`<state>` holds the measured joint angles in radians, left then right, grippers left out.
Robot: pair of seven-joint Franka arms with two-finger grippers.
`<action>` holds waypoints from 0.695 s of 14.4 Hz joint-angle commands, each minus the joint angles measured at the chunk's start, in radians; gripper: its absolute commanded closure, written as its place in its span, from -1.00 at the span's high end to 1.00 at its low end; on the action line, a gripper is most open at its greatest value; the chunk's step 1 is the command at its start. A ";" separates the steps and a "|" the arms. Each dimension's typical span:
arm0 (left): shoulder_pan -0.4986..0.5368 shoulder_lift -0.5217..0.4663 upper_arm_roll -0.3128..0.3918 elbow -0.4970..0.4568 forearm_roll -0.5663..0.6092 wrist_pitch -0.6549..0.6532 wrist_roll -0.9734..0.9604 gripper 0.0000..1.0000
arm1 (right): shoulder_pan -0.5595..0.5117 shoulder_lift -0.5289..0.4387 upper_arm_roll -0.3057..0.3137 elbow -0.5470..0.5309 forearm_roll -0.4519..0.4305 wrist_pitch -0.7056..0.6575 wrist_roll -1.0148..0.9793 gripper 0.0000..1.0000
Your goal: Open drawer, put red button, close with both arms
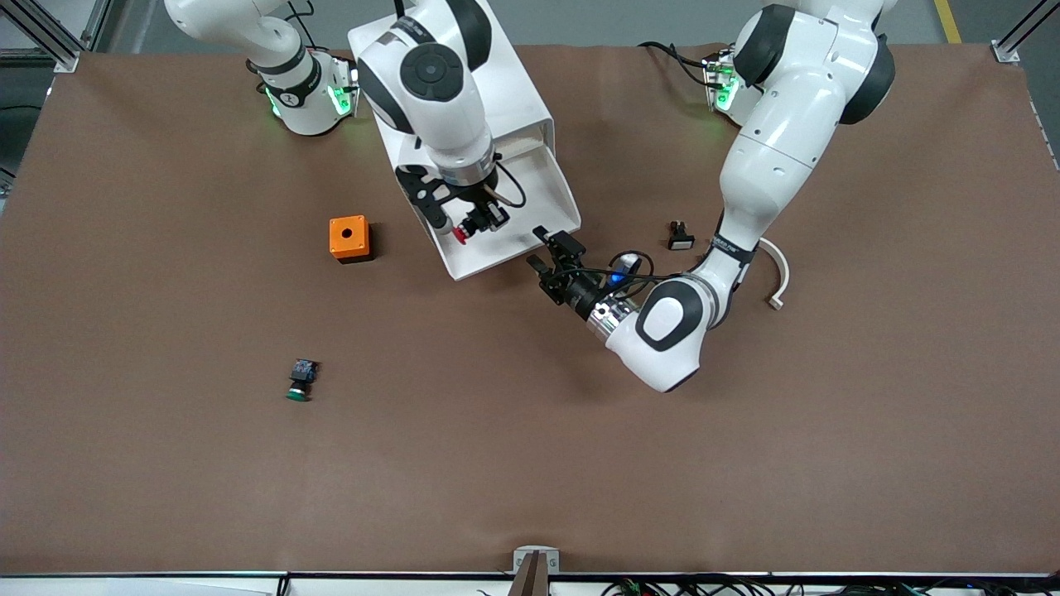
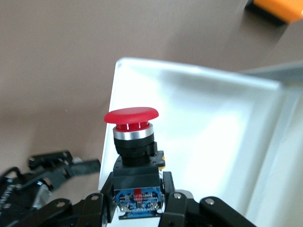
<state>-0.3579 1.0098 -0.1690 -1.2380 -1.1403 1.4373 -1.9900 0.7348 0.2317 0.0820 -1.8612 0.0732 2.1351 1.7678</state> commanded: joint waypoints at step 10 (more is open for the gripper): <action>-0.038 -0.086 0.150 0.104 0.040 0.070 0.736 0.98 | 0.126 0.117 -0.011 0.025 0.008 0.103 0.265 -0.25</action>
<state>-0.3426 0.9745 -0.0670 -1.1287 -1.1371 1.4698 -1.3610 0.8472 0.3377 0.0807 -1.8579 0.0732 2.2446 2.0082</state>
